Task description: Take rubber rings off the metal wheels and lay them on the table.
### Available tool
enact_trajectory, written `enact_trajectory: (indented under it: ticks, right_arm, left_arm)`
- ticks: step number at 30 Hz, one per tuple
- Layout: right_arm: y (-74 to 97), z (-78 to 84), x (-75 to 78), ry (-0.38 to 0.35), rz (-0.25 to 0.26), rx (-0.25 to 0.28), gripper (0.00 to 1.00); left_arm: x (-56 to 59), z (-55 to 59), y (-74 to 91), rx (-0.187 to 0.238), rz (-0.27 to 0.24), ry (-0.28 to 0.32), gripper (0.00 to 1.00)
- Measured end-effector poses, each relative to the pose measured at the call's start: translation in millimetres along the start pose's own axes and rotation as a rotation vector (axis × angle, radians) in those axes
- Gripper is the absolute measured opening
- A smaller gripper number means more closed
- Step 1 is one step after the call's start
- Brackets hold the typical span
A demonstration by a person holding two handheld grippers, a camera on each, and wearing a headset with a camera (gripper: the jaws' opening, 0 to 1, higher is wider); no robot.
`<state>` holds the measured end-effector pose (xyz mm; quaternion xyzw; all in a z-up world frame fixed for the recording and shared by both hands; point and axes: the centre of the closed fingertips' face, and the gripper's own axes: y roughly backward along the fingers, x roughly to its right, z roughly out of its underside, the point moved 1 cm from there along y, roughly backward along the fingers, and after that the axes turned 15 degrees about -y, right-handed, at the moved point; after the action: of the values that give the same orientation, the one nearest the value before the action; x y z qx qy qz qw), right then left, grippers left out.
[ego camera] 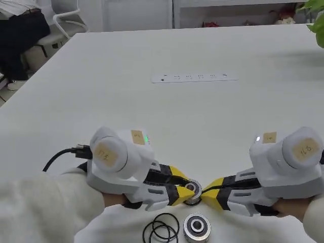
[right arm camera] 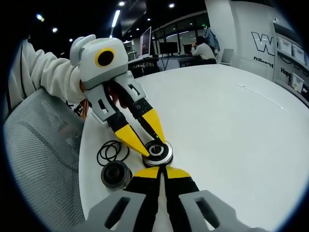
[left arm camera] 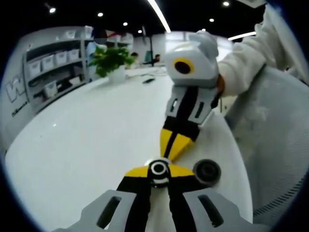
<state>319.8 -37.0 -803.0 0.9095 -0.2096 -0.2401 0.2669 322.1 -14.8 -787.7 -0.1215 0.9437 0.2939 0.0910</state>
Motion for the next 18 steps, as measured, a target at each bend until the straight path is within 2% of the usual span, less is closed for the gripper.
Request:
enact_trajectory:
  ticks: [8,18]
  right_arm:
    - [0.6,0.4,2.5,-0.053,0.018,-0.001,0.00]
    - [4.6,-3.9,5.3,-0.135,0.014,0.027,0.00]
  left_arm:
    - [0.4,0.1,0.3,-0.003,0.000,-0.023,0.14]
    - [-0.4,0.3,0.7,-0.003,-0.003,-0.027,0.14]
